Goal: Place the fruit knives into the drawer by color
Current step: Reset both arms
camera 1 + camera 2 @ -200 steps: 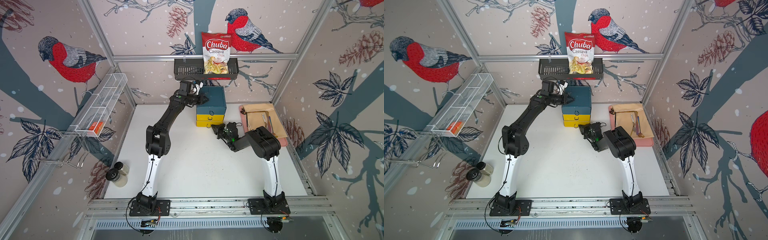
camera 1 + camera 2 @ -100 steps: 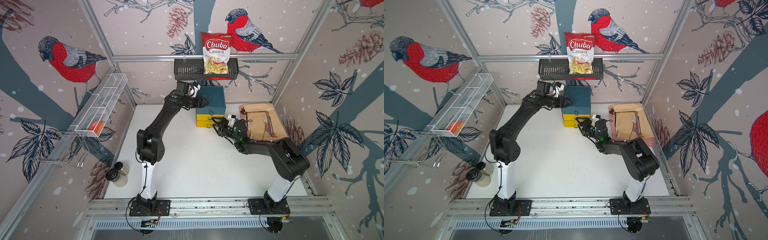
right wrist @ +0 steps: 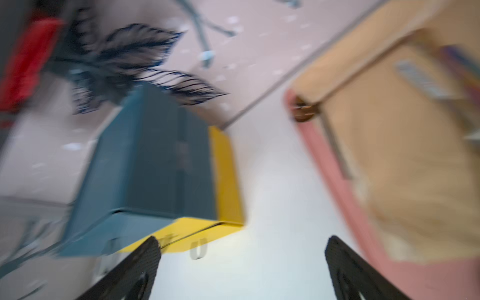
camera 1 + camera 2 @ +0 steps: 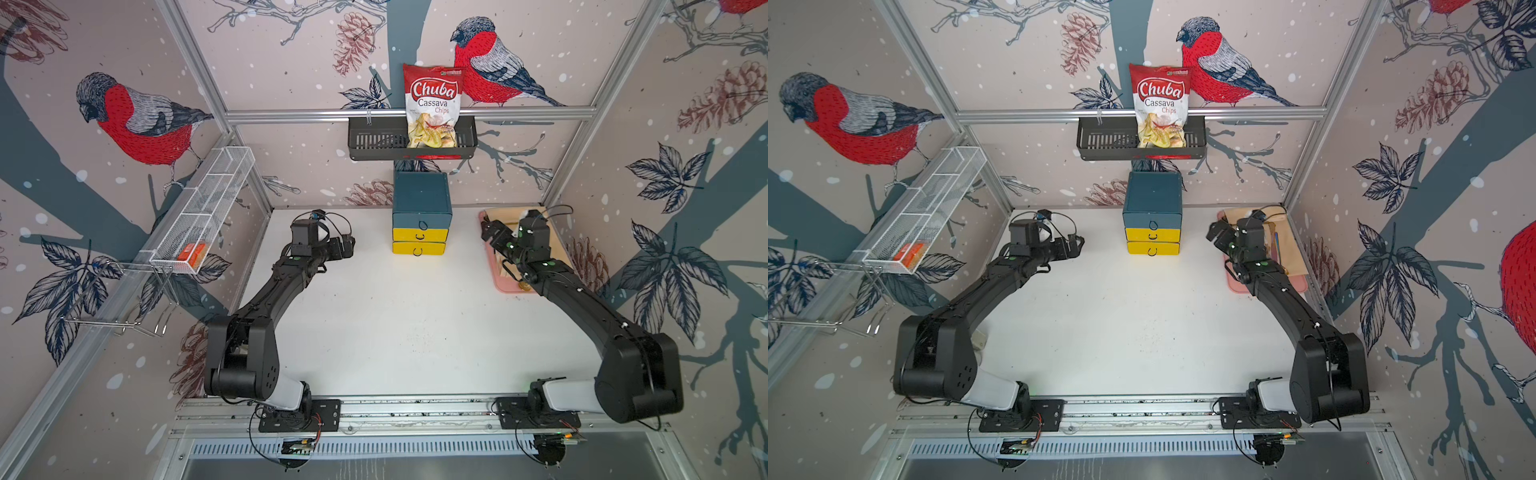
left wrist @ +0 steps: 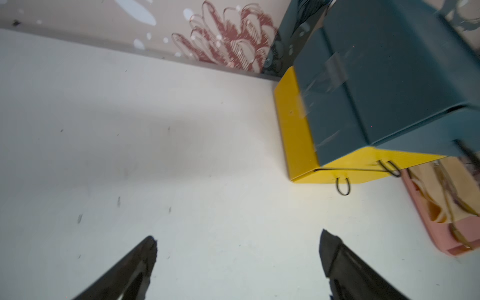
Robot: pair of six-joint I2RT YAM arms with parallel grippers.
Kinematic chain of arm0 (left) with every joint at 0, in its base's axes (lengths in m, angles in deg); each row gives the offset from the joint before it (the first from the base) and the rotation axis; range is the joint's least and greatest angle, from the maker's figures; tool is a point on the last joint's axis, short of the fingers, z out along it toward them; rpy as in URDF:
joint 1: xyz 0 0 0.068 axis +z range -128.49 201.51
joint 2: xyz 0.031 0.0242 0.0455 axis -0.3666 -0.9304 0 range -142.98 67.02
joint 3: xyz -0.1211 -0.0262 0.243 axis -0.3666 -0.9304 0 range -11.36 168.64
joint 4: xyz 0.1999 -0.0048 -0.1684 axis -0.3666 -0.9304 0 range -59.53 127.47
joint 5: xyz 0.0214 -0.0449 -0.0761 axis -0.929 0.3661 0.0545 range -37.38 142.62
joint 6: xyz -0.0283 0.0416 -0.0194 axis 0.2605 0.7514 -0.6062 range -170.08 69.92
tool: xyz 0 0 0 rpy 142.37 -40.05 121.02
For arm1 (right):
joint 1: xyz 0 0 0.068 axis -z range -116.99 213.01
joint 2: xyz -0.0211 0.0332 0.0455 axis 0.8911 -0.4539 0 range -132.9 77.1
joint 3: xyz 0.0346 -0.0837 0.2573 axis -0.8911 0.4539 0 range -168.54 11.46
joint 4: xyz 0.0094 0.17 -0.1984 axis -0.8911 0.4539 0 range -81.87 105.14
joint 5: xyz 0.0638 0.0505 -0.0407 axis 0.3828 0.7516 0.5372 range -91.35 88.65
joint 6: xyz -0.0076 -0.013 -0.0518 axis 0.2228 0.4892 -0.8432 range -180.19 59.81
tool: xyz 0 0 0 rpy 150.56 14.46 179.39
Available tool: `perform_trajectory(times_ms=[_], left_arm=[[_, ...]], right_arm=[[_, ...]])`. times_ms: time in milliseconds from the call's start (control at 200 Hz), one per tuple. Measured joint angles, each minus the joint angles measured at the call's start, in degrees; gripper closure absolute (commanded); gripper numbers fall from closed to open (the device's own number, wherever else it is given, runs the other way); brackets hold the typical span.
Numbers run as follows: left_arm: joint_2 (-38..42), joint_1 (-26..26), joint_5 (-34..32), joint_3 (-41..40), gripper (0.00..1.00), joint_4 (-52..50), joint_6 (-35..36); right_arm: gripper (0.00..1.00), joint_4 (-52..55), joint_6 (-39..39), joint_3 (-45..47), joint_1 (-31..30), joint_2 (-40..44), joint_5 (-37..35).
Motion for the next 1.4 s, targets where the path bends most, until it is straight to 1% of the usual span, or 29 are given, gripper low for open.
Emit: perform_trajectory(times_ms=[35,115,250,320,440,490,580,655,715,770,815,856,916,926,991,1016,1096,1166,1291,1351,1401], left_arm=[[0.85,0.17,-1.99,-3.76,0.01,3.52,0.11],[2.01,0.33,-5.66,-10.45,0.01,10.4,1.14],[3.48,0.33,-9.66,-20.74,0.0,23.54,2.62],[5.29,0.33,-11.96,-26.25,0.0,31.26,3.32],[6.01,0.42,-15.28,-31.34,0.0,44.09,5.44],[5.95,0.81,-16.17,-32.72,0.0,48.81,6.34],[5.57,1.79,-16.72,-32.74,0.0,53.22,8.15],[6.78,2.19,-16.9,-31.89,0.0,52.52,9.2],[9.49,2.25,-17.35,-32.24,0.0,51.52,10.23],[11.3,2.27,-18.12,-35.63,0.01,54.58,10.64],[11.02,2.45,-18.47,-39.69,0.02,57.99,11.06],[9.33,2.75,-18.86,-42.51,0.03,59.98,11.58],[4.83,3.32,-19.91,-45.24,0.03,63.23,11.54],[3.82,3.39,-20.02,-45.38,0.02,64.06,11.52],[-2.25,3.65,-20.28,-45.38,0.02,70.1,11.45],[-3.48,3.76,-20.28,-45.16,0.02,70.79,11.45],[-2.82,4.09,-20.48,-42.95,0.01,69.57,11.28],[-3.91,4.13,-21.49,-42.05,0.0,73.94,10.4],[-3.06,4.15,-22.18,-41.79,0.01,72.46,10.38],[-3.91,4.17,-20.39,-41.99,0.0,73.92,10.84],[-4.07,4.2,-18.56,-41.33,0.02,72.52,11.85]], right_arm=[[0.0,-0.81,-1.81,3.58,0.5,1.66,-2.69],[0.0,-6.54,-7.41,12.94,0.92,4.68,-7.87],[0.0,-17.29,-16.09,23.76,2.12,4.9,-14.36],[0.0,-24.57,-20.06,28.2,2.16,4.83,-15.96],[0.0,-37.09,-26.08,34.53,2.08,4.5,-17.66],[0.0,-40.98,-27.69,35.63,2.21,4.09,-18.16],[0.0,-49.79,-29.92,37.51,2.58,1.36,-18.38],[0.0,-55.21,-31.43,38.82,2.93,-1.51,-18.38],[0.0,-59.43,-32.33,38.82,3.19,-3.91,-18.23],[0.0,-64.89,-32.81,39.26,4.02,-7.41,-17.42],[0.0,-68.98,-33.0,39.91,4.7,-11.04,-17.27],[0.0,-68.81,-32.98,39.85,5.14,-12.22,-17.07],[0.0,-68.98,-32.83,38.73,5.92,-11.82,-16.28],[0.0,-69.24,-32.79,38.62,5.99,-11.78,-16.04],[0.0,-73.05,-32.74,38.8,6.64,-12.31,-15.69],[0.0,-73.35,-32.72,39.06,6.71,-12.48,-15.69],[0.0,-73.53,-32.35,39.21,7.02,-12.52,-15.69],[0.0,-74.79,-32.3,39.34,7.04,-12.68,-15.78],[0.0,-75.17,-32.3,39.36,7.02,-12.7,-15.98],[0.0,-75.21,-32.3,39.39,6.84,-12.7,-16.17],[0.0,-75.23,-32.3,39.39,6.73,-12.72,-16.5]])
